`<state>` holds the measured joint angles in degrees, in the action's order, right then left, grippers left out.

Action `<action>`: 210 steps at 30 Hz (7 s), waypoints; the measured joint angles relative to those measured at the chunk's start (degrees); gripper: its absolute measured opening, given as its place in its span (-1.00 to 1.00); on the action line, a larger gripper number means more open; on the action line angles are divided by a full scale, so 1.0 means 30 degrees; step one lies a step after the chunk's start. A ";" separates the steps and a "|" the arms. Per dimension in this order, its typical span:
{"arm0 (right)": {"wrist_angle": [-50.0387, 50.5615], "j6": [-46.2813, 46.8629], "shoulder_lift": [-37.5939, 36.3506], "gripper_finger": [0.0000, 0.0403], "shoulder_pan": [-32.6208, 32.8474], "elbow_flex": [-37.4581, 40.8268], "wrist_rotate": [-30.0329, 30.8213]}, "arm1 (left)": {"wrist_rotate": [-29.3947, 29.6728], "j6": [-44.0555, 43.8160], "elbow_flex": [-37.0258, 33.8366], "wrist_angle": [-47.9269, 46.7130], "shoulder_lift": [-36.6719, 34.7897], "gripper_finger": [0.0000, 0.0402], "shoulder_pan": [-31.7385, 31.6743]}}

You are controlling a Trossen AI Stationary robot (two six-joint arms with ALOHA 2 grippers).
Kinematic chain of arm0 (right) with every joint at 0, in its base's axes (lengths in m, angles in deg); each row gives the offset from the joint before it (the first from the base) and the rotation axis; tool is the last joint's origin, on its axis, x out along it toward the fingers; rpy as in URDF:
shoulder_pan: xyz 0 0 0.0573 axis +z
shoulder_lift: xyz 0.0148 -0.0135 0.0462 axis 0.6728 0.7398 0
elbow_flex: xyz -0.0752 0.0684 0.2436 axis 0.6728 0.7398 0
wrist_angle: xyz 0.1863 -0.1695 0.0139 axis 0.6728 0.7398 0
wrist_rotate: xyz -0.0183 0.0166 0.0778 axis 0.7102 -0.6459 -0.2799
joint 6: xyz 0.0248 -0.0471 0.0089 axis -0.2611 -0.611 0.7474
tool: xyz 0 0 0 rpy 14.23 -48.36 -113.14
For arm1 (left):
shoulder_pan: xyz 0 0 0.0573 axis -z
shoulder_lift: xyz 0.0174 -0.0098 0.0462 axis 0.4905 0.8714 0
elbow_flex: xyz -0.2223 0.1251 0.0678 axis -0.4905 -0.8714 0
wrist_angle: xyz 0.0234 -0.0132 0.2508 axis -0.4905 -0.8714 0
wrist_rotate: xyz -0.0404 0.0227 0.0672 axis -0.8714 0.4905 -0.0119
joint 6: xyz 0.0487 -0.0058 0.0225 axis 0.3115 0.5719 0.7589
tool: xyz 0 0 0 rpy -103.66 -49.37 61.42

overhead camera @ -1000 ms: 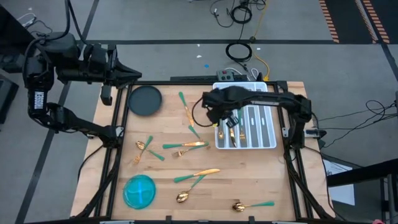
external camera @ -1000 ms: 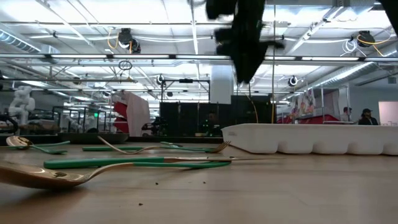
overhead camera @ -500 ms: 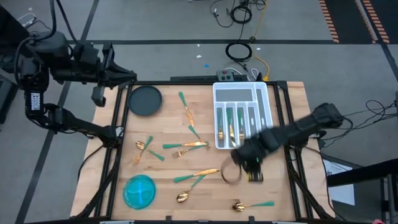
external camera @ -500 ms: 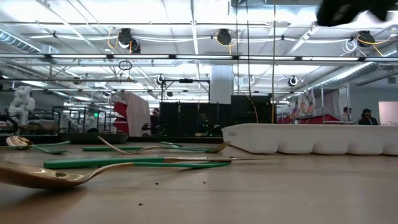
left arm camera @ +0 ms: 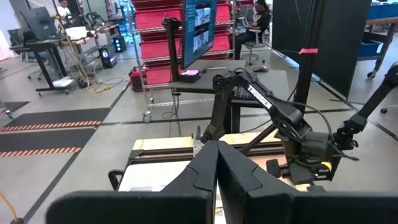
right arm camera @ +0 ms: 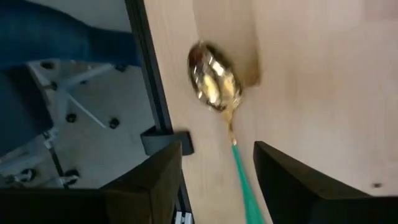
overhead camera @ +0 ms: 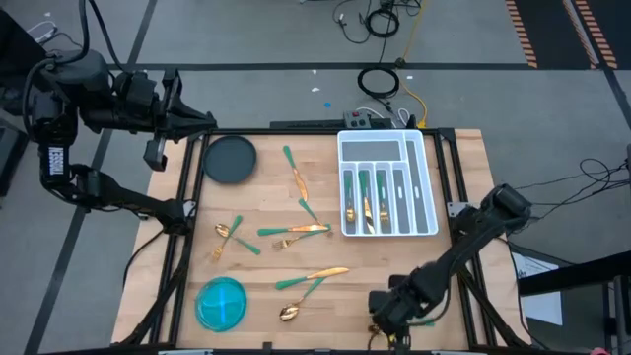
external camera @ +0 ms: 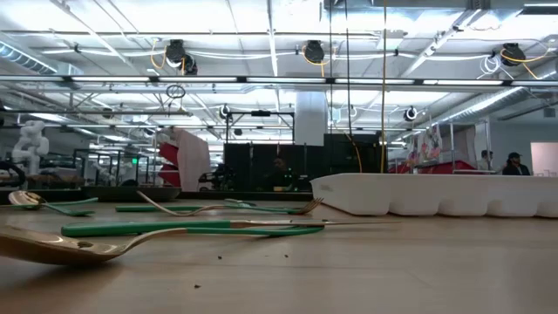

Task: Sort silverware
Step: Put the bottom right green spoon into the left slot of the white silverware tray, then put the center green table knife into the middle left slot of the white silverware tray

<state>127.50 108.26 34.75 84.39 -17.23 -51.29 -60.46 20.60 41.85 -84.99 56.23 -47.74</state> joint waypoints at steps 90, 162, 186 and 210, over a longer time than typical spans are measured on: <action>0.9229 -2.5569 -0.4909 -1.00 -1.6157 -1.0628 0.9443 | 0.0197 -0.0561 0.0000 -0.0153 -0.0714 -0.93 0.0007; 0.1291 -5.0899 0.1547 -1.00 -1.5875 -0.0443 0.8009 | 0.3220 -0.0408 0.0007 -0.1070 -0.0080 -0.93 0.0007; 0.2368 -4.6893 0.2385 -0.92 -1.6168 -0.0444 0.5955 | 0.3249 -0.0415 0.0007 -0.1676 -0.0080 -0.93 0.0007; 0.2385 -3.9926 0.1223 -0.44 -1.6502 -0.1183 0.7223 | 0.3242 -0.0564 0.0007 -0.1625 -0.0080 -0.93 0.0005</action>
<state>134.65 -11.52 38.42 34.89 -20.78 -29.62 -50.74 18.91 41.87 -89.87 55.99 -47.73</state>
